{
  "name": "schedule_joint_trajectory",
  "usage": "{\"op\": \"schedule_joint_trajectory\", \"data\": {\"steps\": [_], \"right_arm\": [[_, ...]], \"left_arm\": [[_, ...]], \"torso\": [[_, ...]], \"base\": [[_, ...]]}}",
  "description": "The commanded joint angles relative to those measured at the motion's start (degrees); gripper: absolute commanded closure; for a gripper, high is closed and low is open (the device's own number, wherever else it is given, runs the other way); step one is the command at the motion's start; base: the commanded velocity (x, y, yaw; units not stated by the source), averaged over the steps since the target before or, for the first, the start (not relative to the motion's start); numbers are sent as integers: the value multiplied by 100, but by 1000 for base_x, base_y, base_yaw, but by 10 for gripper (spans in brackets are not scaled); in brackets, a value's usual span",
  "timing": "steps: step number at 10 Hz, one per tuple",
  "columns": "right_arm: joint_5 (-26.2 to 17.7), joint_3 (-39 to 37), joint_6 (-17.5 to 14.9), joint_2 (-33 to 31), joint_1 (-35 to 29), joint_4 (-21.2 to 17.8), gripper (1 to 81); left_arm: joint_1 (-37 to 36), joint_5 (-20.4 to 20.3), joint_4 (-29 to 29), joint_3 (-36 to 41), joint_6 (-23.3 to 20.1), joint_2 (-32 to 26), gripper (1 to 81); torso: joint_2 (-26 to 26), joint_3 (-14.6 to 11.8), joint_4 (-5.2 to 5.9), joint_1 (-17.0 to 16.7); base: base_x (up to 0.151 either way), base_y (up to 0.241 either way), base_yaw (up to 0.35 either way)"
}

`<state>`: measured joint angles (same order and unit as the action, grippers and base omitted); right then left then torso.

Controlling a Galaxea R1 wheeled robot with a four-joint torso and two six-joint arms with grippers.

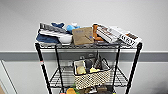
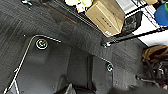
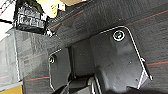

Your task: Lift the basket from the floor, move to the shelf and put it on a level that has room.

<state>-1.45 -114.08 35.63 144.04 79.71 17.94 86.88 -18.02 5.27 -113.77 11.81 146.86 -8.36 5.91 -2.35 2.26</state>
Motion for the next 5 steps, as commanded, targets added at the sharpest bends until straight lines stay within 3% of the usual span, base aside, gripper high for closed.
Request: {"op": "schedule_joint_trajectory", "data": {"steps": [1, 5], "right_arm": [[-206, -587, -13, 267, -170, 332, 10], [-215, -1808, -13, 970, -56, 499, 10]], "left_arm": [[-140, 220, -149, -742, -47, 432, 10], [-88, 324, -157, -1796, -56, 1099, 10]], "torso": [[0, 0, 0, 0], [-2, 0, 0, -2]], "base": [[0, 0, 0], [0, 0, 0]]}}
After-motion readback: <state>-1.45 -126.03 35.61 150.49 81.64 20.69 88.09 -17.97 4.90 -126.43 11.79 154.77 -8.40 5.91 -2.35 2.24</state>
